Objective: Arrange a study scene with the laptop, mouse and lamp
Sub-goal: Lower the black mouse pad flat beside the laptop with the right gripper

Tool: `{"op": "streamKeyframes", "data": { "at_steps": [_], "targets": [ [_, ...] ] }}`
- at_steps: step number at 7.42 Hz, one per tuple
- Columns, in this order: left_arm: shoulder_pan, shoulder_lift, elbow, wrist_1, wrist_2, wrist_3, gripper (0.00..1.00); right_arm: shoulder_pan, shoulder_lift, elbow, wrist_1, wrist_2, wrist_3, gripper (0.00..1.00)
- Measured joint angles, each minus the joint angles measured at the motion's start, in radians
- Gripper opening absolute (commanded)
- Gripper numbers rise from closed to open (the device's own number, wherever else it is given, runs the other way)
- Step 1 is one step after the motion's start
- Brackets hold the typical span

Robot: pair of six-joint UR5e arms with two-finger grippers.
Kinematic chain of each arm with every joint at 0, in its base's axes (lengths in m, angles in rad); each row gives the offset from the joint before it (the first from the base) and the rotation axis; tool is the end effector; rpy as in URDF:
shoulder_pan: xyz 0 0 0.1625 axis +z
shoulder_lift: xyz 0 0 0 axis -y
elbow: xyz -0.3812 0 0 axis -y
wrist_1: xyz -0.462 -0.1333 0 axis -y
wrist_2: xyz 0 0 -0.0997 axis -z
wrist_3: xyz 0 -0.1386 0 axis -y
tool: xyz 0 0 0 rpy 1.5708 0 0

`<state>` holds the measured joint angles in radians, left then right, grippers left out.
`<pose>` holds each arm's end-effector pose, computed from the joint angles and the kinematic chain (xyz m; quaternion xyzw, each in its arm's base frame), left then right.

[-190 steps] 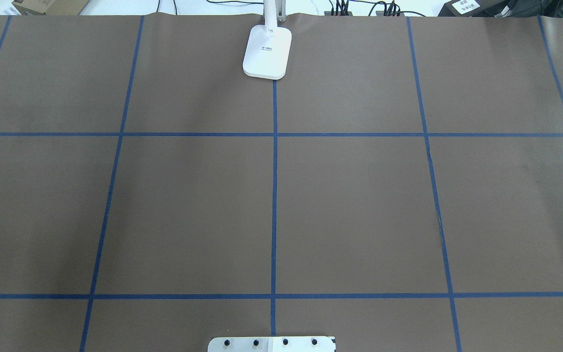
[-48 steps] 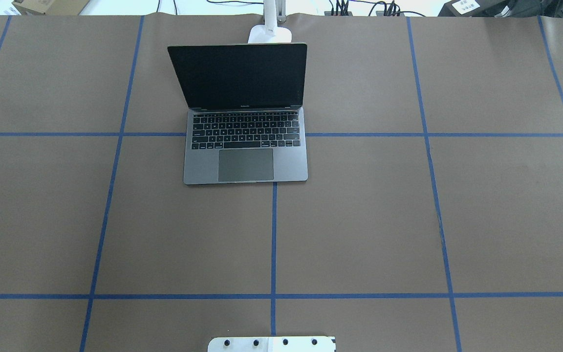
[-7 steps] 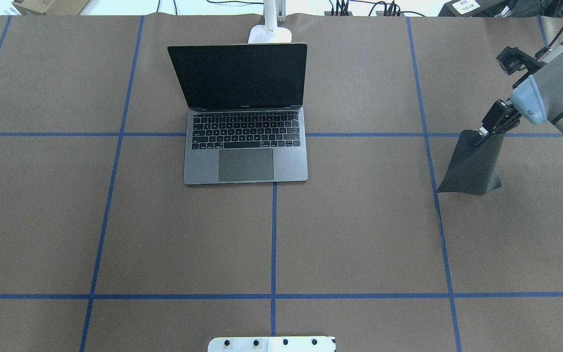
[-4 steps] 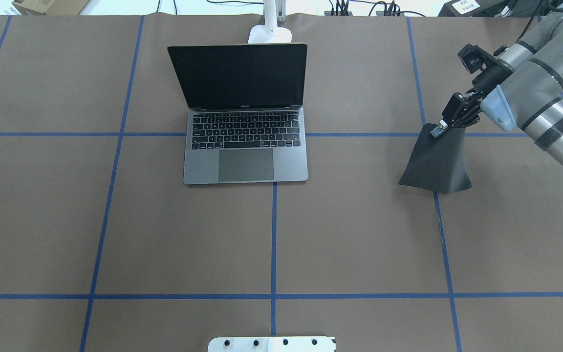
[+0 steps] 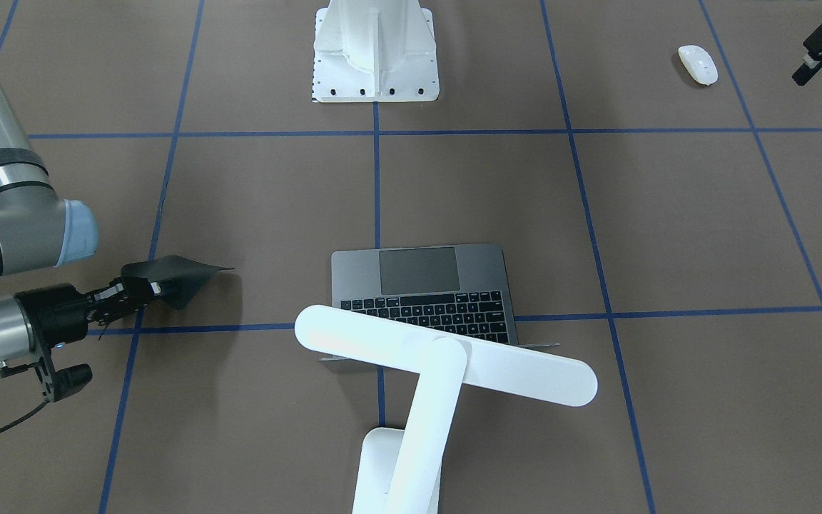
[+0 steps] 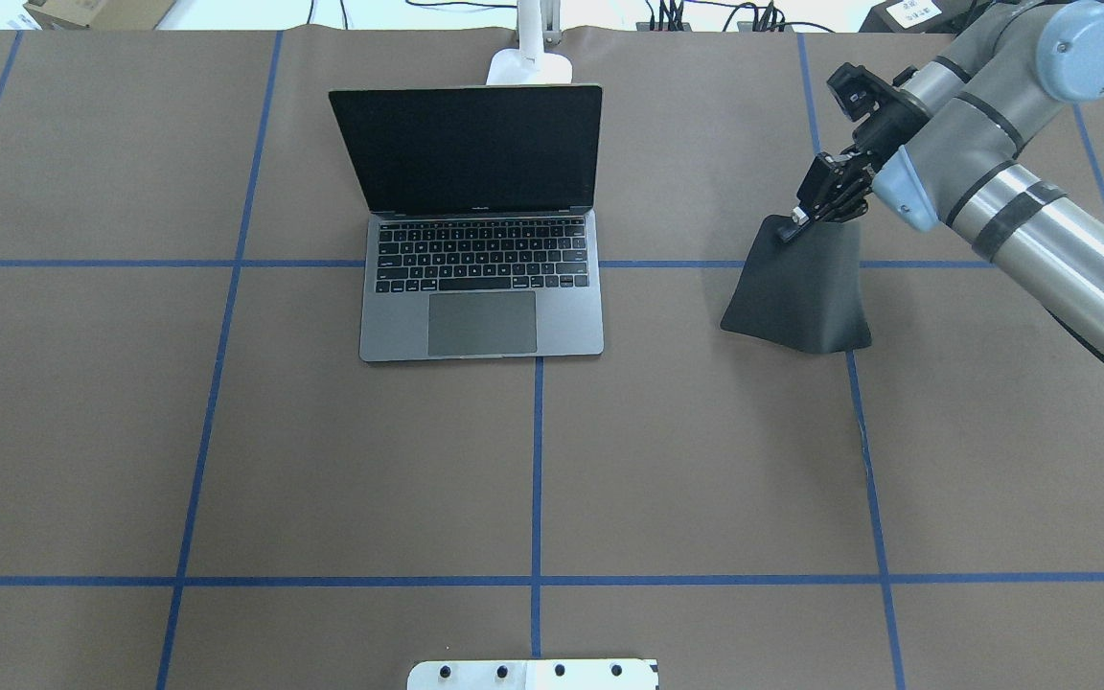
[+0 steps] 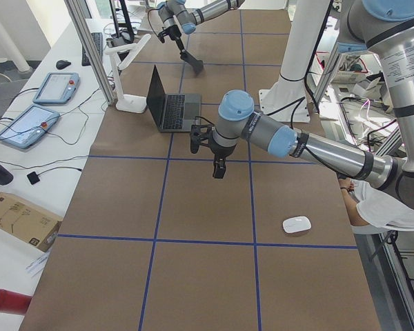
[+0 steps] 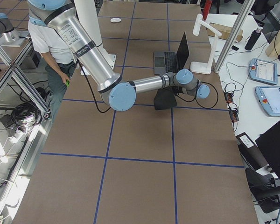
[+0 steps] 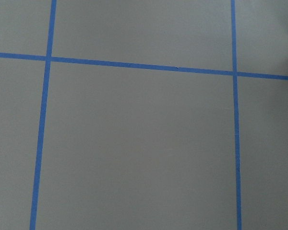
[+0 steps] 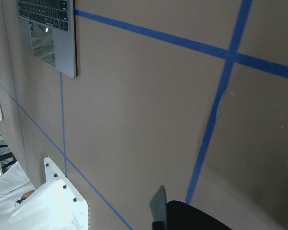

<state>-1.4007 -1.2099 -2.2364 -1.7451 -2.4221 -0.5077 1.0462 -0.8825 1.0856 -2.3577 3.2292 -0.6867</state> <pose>0.0453 -0.4353 0.4156 0.0704 0.4501 -0.0521 0.8887 -0.3971 -0.6766 0.4086 -0.1366 -0.7196 -0.1938 0.6526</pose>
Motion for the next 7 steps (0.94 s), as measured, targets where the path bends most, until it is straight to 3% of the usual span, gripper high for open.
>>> {"op": "streamKeyframes", "data": {
  "at_steps": [5, 7],
  "targets": [
    [-0.002, 0.004, -0.009, -0.001, 0.000, -0.001, 1.00, -0.077, 0.064, -0.079, 0.002, 0.128, 0.001, 0.01],
    [-0.004, 0.004, -0.015, 0.000, -0.001, -0.001, 1.00, -0.091, 0.091, -0.121, 0.001, 0.177, 0.000, 0.43]
  ]
}}
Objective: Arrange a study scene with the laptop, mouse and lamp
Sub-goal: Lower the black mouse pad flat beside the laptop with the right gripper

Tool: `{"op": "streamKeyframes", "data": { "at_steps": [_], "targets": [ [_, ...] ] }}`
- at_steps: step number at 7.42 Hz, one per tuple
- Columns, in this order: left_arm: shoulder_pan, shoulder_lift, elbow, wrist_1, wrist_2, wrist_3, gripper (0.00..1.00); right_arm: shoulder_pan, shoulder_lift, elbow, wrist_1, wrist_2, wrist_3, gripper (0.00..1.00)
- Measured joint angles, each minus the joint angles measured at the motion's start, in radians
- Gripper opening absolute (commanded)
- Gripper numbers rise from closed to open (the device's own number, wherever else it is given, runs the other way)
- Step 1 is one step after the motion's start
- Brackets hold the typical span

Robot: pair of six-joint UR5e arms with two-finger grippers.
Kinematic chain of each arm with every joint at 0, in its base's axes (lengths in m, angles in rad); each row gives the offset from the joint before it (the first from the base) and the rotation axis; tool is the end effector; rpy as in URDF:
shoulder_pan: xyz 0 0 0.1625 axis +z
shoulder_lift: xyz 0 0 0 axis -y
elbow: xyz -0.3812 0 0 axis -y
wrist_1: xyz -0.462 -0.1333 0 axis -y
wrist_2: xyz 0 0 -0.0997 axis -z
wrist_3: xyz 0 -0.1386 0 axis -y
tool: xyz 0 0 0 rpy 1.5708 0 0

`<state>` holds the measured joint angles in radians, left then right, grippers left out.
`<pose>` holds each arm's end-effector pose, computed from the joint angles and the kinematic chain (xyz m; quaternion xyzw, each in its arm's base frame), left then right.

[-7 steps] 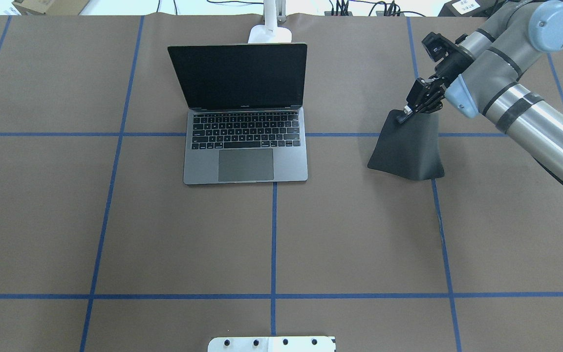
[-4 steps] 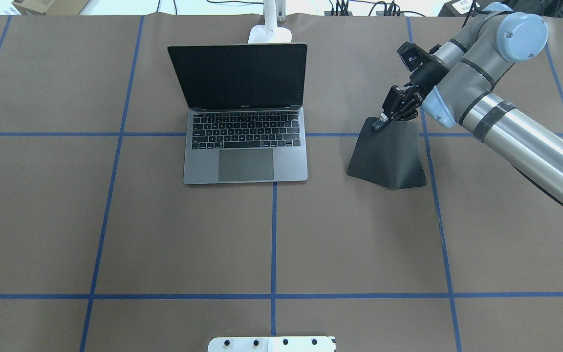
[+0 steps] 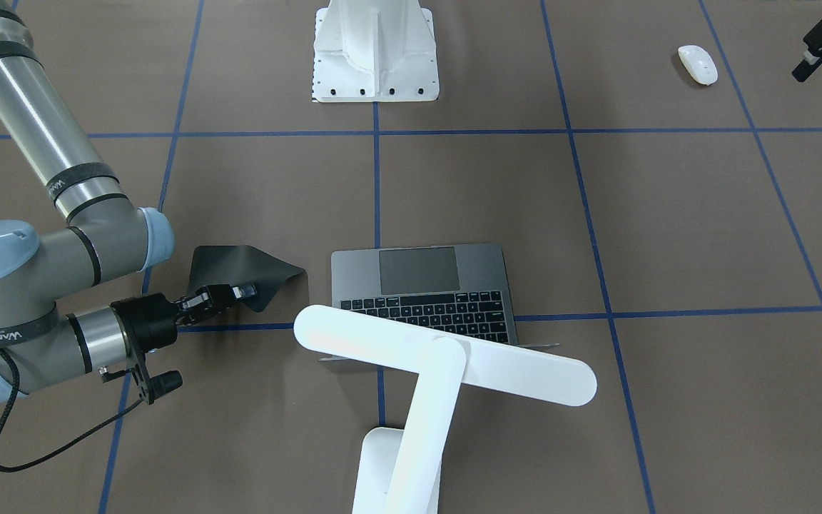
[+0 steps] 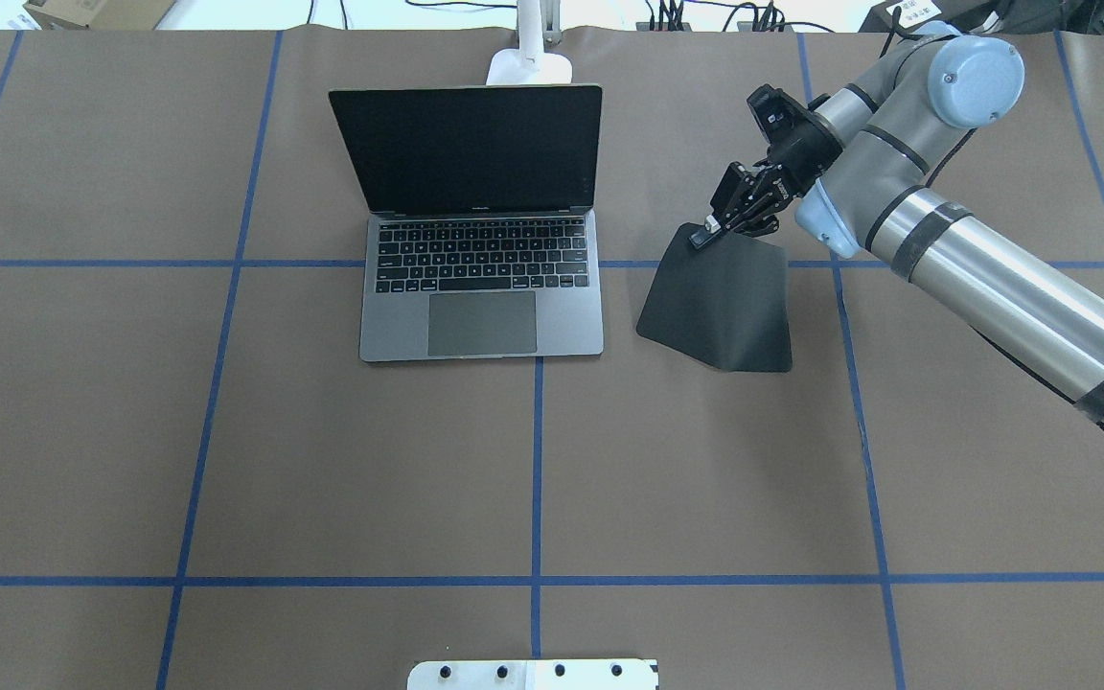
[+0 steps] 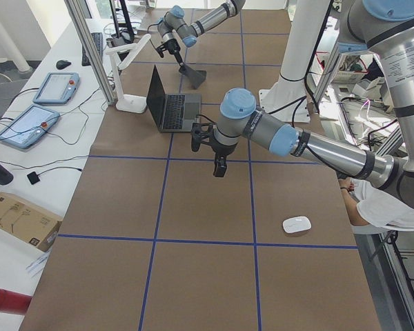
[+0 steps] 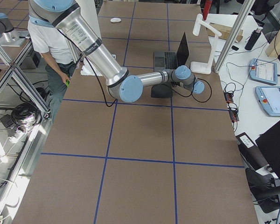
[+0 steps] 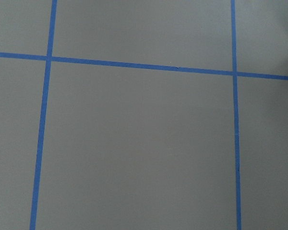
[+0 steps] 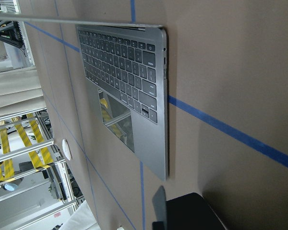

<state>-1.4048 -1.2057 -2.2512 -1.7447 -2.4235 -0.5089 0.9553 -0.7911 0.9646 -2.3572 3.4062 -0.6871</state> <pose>0.0432 -0.4328 0.4089 0.0752 0.4516 -0.0520 0.8875 -0.4770 -0.6737 0.3815 -0.1561 -0.7633 -0.1607 0.6060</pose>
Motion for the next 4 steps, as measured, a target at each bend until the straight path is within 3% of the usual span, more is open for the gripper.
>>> {"op": "streamKeyframes", "data": {
  "at_steps": [1, 3, 4],
  "targets": [
    [-0.003, 0.000, -0.003, 0.000, 0.000, 0.000, 1.00, -0.004, 0.008, -0.013, 0.000, 0.017, 0.000, 0.68],
    [-0.012, 0.000, -0.013, 0.001, 0.000, 0.000, 1.00, -0.005, 0.036, -0.049, -0.001, 0.048, 0.000, 0.97],
    [-0.018, 0.001, -0.020, 0.002, -0.001, 0.000, 1.00, -0.006, 0.059, -0.083, -0.004, 0.071, 0.000, 0.97]
  ]
}}
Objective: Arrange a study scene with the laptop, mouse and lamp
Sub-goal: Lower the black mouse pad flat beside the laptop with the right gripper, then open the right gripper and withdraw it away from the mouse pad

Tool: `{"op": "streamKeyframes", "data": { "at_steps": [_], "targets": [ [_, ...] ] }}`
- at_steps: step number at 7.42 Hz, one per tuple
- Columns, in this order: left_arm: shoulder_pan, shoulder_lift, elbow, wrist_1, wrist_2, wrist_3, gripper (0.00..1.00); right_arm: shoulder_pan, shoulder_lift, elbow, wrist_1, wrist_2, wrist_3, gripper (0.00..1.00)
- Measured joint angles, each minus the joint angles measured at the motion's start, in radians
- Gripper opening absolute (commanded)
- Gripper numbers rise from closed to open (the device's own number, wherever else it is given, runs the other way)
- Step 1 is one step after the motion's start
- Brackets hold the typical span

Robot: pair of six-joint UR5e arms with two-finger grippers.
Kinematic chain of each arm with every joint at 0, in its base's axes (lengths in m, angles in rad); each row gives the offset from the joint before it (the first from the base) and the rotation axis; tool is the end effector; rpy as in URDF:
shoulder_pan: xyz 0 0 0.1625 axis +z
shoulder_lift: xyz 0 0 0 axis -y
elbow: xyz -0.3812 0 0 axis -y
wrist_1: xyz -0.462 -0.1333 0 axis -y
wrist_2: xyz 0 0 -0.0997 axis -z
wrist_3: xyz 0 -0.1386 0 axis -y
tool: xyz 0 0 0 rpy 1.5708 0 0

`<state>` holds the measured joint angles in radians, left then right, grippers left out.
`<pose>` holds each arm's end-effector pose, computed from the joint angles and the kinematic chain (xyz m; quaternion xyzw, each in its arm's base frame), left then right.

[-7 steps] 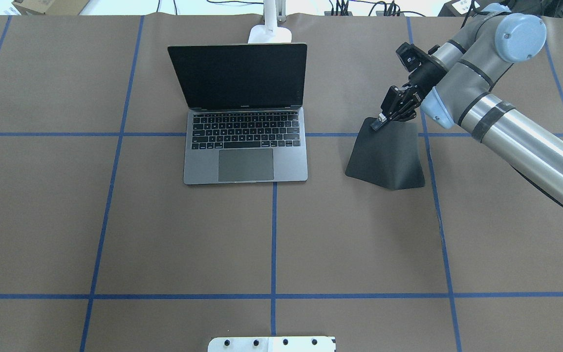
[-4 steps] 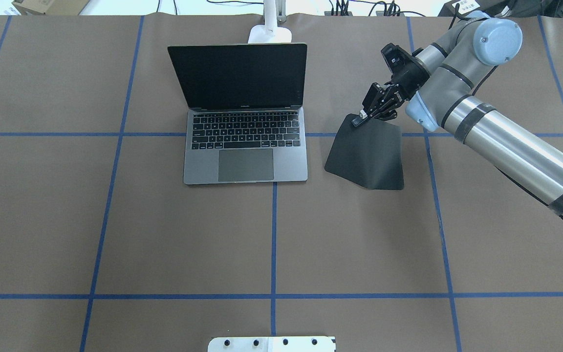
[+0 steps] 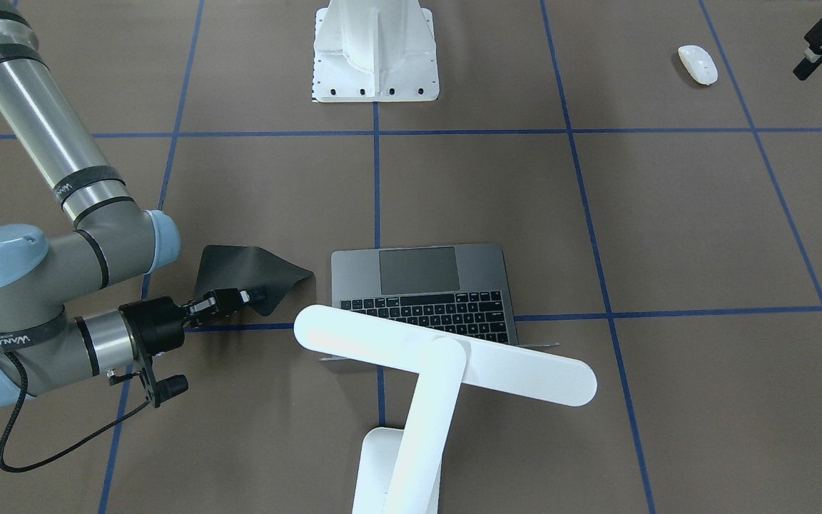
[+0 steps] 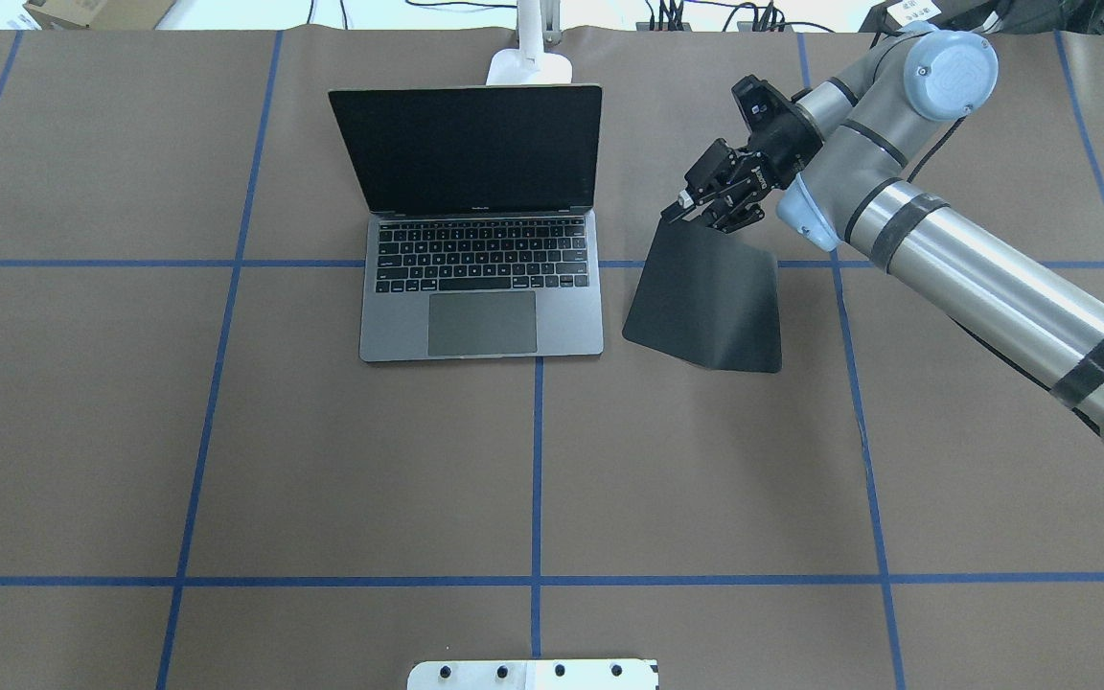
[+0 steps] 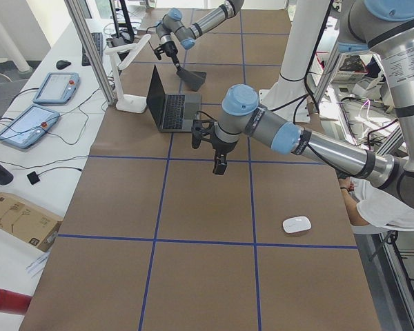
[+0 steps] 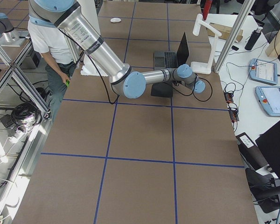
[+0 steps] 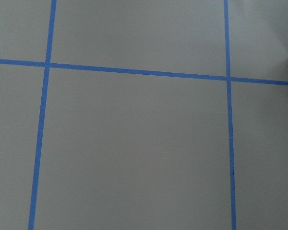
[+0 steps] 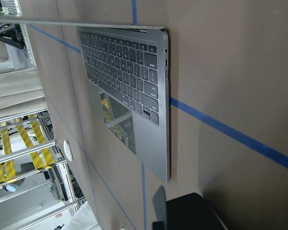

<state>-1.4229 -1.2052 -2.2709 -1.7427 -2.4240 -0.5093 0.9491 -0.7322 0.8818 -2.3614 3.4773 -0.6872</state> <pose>0.0350 -0.4310 0.3982 0.0866 0.4528 -0.0564 0.8856 -0.4916 -0.6904 0.3715 -0.1570 -0.7793 -0.1307 0.5924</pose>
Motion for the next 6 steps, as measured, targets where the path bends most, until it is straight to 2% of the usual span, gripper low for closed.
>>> {"op": "streamKeyframes", "data": {
  "at_steps": [2, 6],
  "targets": [
    [-0.004, 0.001, -0.005, 0.001, -0.001, 0.000, 1.00, -0.001, 0.028, -0.037, -0.024, 0.064, 0.001, 0.97],
    [-0.005, 0.001, 0.000, 0.002, -0.001, 0.000, 1.00, -0.005, 0.085, -0.044, -0.119, 0.176, 0.001, 0.98]
  ]
}}
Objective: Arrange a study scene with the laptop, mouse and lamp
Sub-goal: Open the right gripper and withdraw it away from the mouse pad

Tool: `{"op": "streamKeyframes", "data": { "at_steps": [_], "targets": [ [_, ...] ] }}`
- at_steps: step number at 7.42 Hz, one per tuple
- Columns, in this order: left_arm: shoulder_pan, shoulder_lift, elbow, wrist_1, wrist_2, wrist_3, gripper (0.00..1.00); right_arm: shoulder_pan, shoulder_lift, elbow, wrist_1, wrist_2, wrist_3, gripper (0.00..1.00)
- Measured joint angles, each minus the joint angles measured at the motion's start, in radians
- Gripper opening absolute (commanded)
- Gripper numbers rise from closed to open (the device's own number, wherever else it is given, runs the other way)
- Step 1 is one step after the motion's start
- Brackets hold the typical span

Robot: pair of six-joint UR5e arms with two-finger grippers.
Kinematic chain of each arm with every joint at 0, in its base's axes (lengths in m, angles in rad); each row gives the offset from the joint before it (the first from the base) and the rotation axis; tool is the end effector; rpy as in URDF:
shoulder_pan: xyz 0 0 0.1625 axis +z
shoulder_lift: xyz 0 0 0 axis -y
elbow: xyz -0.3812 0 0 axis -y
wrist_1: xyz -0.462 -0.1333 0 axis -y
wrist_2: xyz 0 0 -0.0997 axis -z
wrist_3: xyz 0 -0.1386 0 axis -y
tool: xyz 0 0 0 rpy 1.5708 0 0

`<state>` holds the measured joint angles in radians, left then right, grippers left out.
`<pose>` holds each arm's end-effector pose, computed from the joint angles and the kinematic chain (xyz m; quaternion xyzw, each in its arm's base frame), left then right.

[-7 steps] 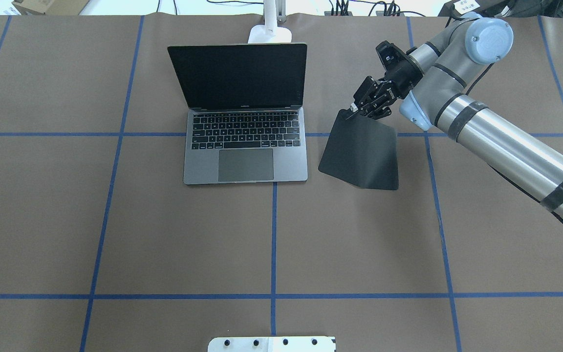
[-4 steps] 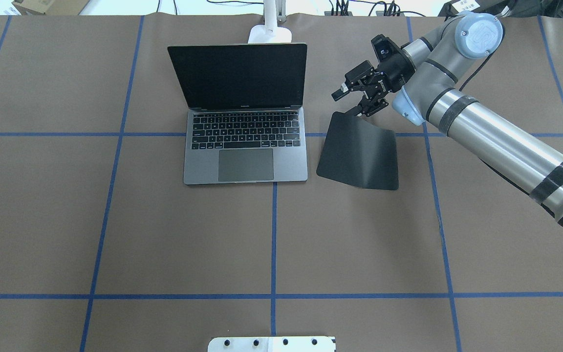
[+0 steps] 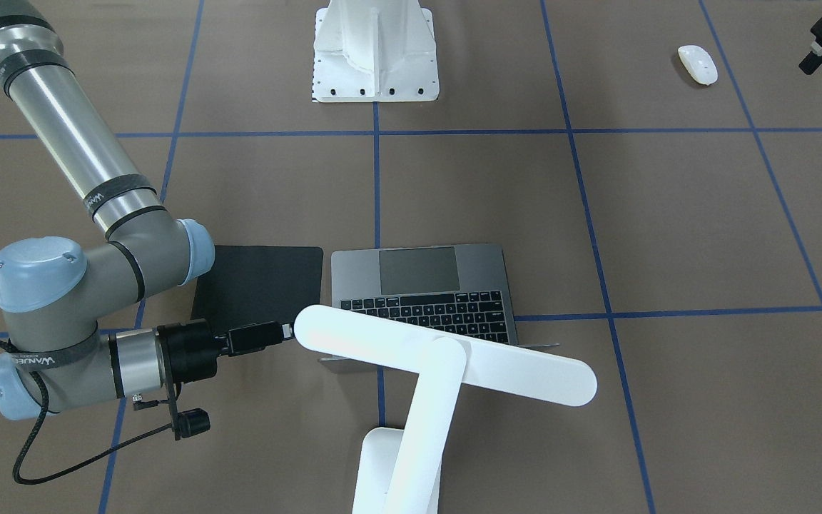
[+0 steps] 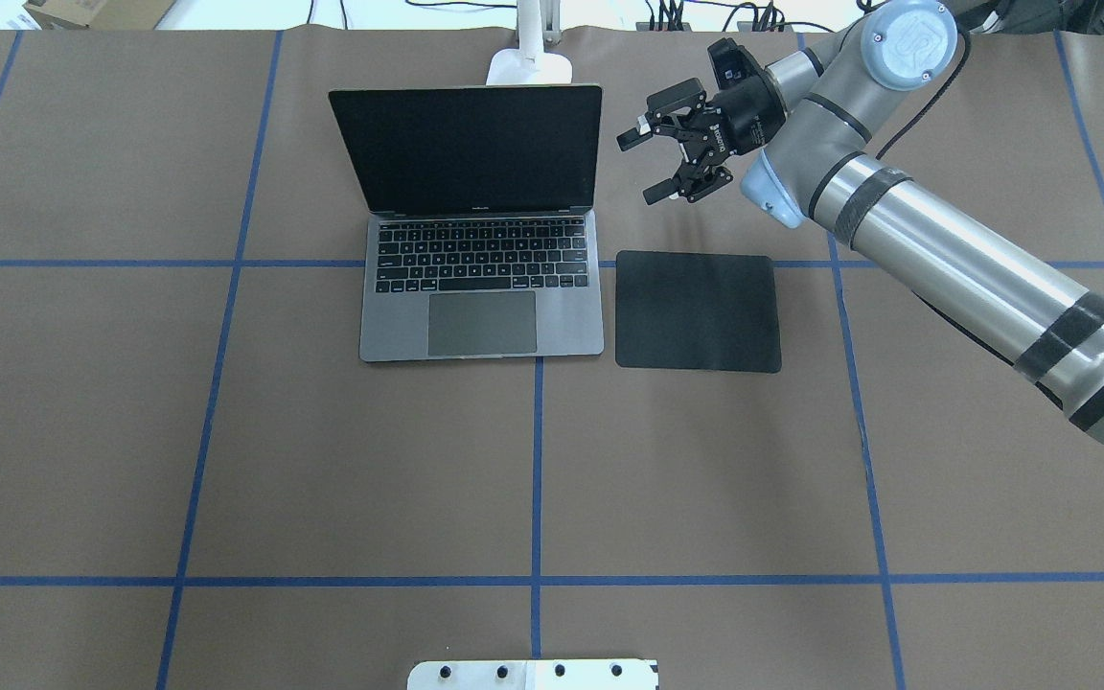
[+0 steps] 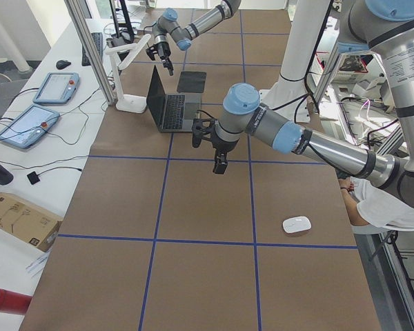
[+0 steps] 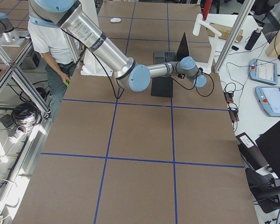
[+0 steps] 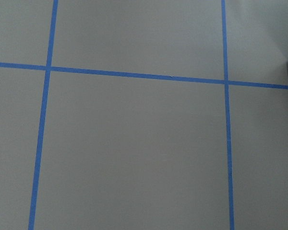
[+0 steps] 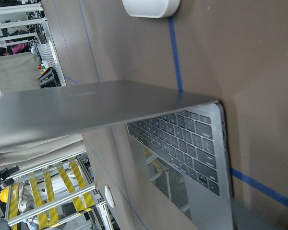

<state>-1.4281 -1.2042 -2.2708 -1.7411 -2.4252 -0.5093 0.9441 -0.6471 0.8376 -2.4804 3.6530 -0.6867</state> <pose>0.0328 -0.4309 0.3988 0.0864 0.4528 -0.0591 0.8855 -0.5045 -0.7180 0.3195 -0.1535 -0.8127 -0.0483 0.5600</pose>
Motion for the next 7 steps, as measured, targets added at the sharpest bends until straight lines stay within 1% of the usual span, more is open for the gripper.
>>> {"op": "streamKeyframes", "data": {
  "at_steps": [1, 2, 3, 4, 5, 6, 7],
  "targets": [
    [0.000, 0.000, 0.002, 0.000, 0.000, 0.000, 1.00, 0.001, -0.001, 0.001, -0.004, 0.002, 0.000, 0.98],
    [0.000, 0.000, 0.003, 0.000, 0.000, 0.000, 1.00, 0.007, -0.012, 0.011, -0.008, -0.016, 0.000, 0.98],
    [0.000, -0.001, 0.005, 0.000, 0.000, 0.000, 1.00, 0.018, -0.048, 0.050, -0.012, -0.062, 0.001, 0.98],
    [0.000, 0.000, 0.007, 0.000, 0.000, 0.000, 1.00, 0.033, -0.114, 0.128, -0.014, -0.124, 0.020, 0.98],
    [0.000, 0.000, 0.009, 0.000, 0.000, 0.000, 1.00, 0.052, -0.179, 0.210, -0.014, -0.194, 0.084, 0.97],
    [0.000, 0.000, 0.010, 0.000, 0.000, 0.000, 1.00, 0.073, -0.234, 0.276, -0.014, -0.265, 0.167, 0.94],
    [0.000, 0.001, 0.010, 0.000, 0.000, 0.000, 1.00, 0.090, -0.285, 0.322, -0.013, -0.327, 0.232, 0.95]
  ]
}}
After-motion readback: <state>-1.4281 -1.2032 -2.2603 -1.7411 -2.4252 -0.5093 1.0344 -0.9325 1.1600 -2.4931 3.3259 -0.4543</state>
